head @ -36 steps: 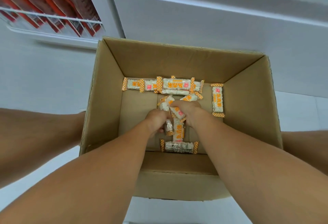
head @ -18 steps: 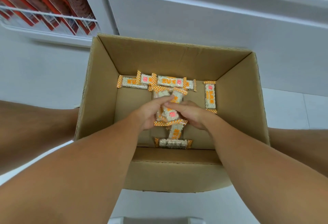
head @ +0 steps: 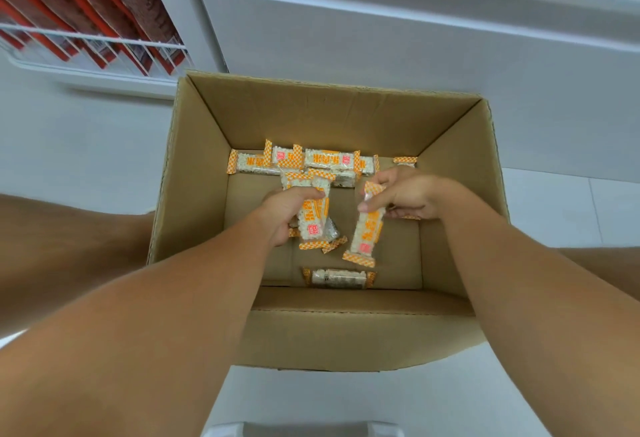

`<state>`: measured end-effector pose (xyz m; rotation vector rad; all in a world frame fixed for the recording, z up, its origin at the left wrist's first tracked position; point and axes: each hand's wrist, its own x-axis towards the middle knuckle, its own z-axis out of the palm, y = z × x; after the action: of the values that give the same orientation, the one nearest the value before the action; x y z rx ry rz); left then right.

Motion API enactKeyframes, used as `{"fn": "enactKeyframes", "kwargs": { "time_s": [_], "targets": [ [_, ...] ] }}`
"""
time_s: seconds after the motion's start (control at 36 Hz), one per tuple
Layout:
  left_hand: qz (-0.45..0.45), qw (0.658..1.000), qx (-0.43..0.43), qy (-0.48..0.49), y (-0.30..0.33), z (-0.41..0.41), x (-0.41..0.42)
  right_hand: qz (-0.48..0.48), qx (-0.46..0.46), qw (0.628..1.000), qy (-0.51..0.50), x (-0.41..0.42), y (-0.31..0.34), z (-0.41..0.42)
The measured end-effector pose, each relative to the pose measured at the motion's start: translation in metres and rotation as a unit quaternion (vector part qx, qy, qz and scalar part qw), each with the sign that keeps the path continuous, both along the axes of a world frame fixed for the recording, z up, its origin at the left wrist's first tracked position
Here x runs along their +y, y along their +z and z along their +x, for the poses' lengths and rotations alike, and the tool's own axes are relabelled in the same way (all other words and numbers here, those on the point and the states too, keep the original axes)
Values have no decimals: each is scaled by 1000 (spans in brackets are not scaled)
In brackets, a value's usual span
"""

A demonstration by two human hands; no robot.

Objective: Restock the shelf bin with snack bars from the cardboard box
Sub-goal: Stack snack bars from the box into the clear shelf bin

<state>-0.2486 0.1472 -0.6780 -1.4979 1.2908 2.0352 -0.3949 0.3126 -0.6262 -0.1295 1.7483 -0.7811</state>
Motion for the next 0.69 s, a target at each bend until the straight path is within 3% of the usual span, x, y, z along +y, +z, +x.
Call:
{"fn": "enactKeyframes", "kwargs": {
  "time_s": [0.08,0.14,0.19,0.36,0.58,0.69],
  "targets": [
    [41,998,23,-39,19,-2,2,-78,-63,993,-70,-2,23,-13],
    [61,995,49,-61,32,-5,6,-109,-71,989,-64,-6,31,-11],
    [76,991,79,-76,42,-9,11,-130,-53,988,-66,-11,32,-1],
    [70,986,140,-58,68,-18,13,-175,54,952,-245,-19,32,21],
    [49,980,190,-35,124,-17,7,-207,-18,968,-140,-2,97,27],
    [-12,983,182,-29,167,-20,4,-238,9,963,-122,6,146,30]
  ]
}}
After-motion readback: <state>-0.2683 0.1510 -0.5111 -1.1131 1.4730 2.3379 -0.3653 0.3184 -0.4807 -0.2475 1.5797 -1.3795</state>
